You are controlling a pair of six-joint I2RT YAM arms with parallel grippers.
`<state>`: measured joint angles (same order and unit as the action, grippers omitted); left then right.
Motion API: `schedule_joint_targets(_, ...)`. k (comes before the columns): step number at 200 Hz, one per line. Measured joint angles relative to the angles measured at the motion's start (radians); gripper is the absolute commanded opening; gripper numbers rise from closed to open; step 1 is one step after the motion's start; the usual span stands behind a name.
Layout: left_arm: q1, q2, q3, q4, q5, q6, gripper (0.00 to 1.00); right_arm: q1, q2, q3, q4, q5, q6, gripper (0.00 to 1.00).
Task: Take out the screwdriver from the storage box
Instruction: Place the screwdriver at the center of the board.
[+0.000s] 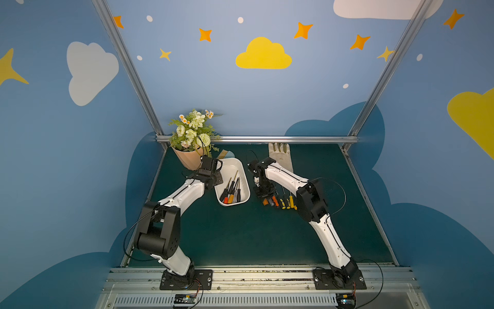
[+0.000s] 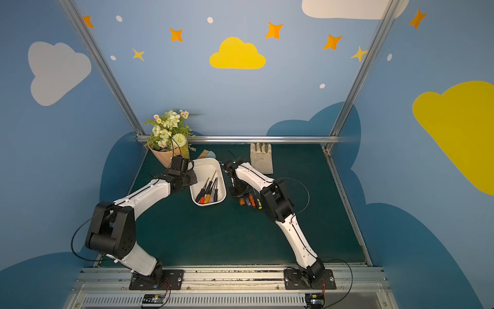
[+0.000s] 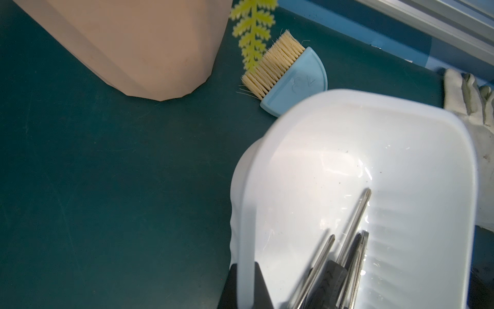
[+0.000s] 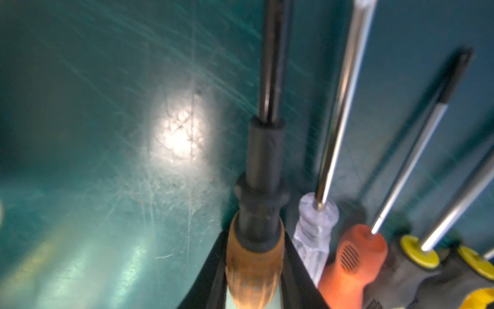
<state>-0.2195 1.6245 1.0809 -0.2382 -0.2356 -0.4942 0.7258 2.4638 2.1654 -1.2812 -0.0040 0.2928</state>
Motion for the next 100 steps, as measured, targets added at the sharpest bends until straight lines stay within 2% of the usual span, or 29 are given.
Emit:
schedule_joint_targets(32,0.0,0.0,0.0,0.0,0.0,0.0,0.02,0.0,0.0,0.0,-0.003,0.001,0.003,0.0)
schedule_joint_targets(100,0.0,0.0,0.0,0.0,0.004,0.0,0.02,0.005,0.005,0.01,-0.015,0.01,-0.004,0.22)
